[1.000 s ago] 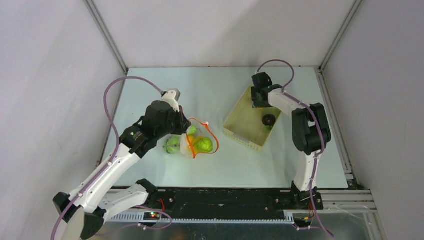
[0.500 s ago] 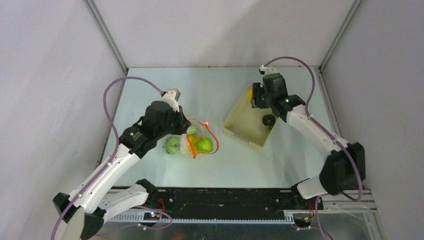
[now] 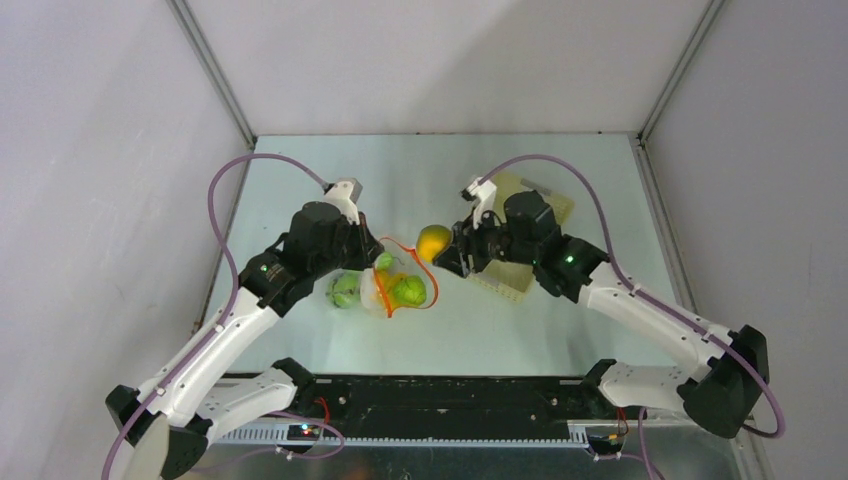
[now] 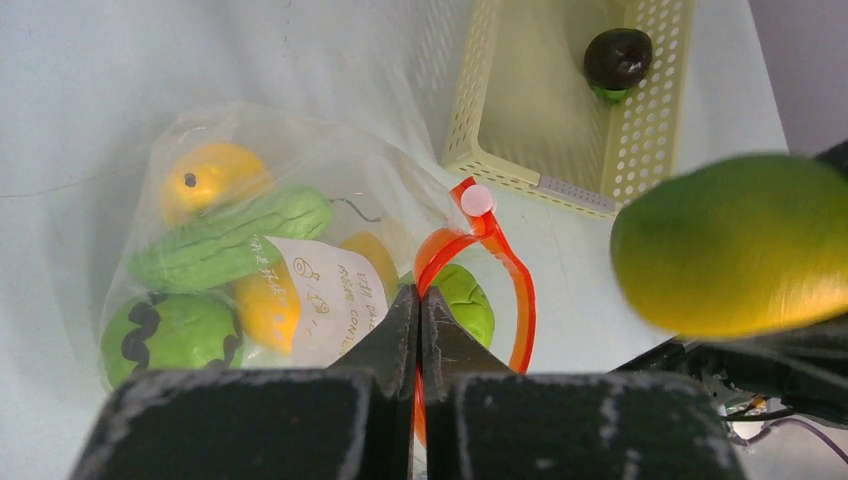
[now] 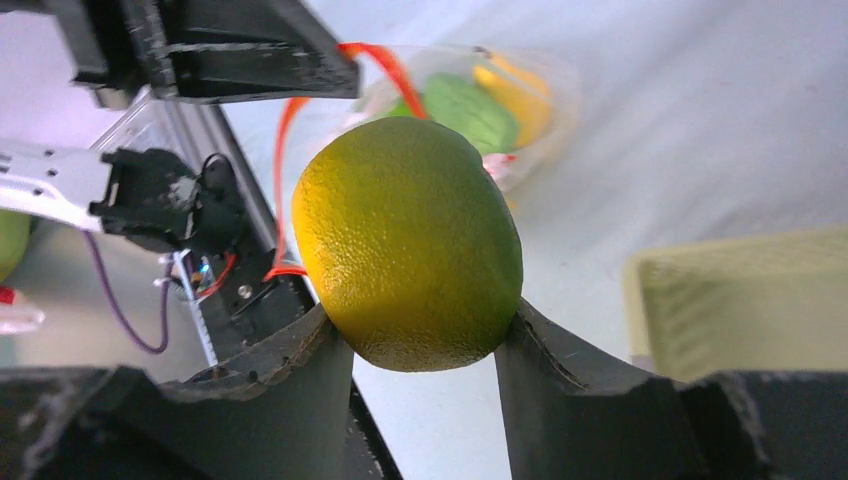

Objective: Place the food in the zip-top bag and seal the zipper
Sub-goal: Pick up the fake fruit from the bin, then place the fake fruit in the zipper food storage bag.

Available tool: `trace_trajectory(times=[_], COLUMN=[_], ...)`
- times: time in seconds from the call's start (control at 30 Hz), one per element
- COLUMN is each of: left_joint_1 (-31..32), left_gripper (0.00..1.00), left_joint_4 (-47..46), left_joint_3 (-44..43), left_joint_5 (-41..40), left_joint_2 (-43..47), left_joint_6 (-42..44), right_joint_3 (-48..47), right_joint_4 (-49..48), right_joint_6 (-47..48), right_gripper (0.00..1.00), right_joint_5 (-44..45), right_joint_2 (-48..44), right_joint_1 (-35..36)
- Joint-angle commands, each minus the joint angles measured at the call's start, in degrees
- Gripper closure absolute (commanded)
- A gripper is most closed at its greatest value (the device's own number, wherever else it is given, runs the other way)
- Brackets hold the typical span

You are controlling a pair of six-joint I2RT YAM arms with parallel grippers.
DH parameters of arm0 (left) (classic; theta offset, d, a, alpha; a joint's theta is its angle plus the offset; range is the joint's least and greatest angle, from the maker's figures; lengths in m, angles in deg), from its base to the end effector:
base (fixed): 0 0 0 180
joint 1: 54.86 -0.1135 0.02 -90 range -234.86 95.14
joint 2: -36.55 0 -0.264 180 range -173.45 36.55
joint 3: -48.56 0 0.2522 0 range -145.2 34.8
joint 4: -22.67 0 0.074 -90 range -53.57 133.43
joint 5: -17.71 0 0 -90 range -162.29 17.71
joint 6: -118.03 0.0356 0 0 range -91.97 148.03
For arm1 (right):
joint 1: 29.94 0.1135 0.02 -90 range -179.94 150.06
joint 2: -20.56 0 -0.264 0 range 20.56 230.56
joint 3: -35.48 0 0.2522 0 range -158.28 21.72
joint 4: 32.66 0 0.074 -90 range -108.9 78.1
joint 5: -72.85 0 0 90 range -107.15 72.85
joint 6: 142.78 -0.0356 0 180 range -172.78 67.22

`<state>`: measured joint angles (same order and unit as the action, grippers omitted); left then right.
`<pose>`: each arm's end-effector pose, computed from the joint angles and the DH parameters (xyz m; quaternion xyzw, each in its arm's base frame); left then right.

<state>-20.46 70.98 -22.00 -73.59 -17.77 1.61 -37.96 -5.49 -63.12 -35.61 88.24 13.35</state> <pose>0.1663 -0.1129 0.3403 0.0554 0.8731 -0.2366 0.4226 0.1895 0.1940 0.3437 -0.3179 0.7563 0.3692 0.4366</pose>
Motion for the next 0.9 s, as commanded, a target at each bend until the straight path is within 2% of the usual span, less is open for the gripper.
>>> trace_trajectory(times=[0.0,0.2,0.43,0.63,0.8,0.87], left_joint_1=[0.2,0.2,0.2,0.2,0.2,0.2], left_gripper=[1.0,1.0,1.0,1.0,1.0,1.0], left_joint_4=[-1.9,-2.1,-2.3,-2.3,-2.3,-2.3], left_joint_3=[-0.9,-0.8,-0.7,-0.8,-0.7,-0.8], left_joint_5=[0.9,0.9,2.7,2.7,3.2,3.5], left_joint_2=[0.5,0.6,0.8,0.8,1.0,0.9], left_joint_6=[0.9,0.8,0.7,0.7,0.7,0.7], right_joint_3=[0.1,0.0,-3.7,-7.9,-10.7,-11.4], right_joint_4=[-7.1,-11.7,-9.3,-7.4,-6.7,-6.2], right_joint_6=[-1.2,-4.7,-7.4,-10.3,-11.3,-12.1], right_gripper=[0.57,0.57,0.52,0.51,0.41,0.34], right_joint_5=[-2.0,-0.6,7.1,9.9,10.1,10.3], right_joint_2=[2.3,7.6,14.7,20.3,23.4,24.3], right_joint_1=[4.5,8.3,10.5,11.7,13.0,13.2])
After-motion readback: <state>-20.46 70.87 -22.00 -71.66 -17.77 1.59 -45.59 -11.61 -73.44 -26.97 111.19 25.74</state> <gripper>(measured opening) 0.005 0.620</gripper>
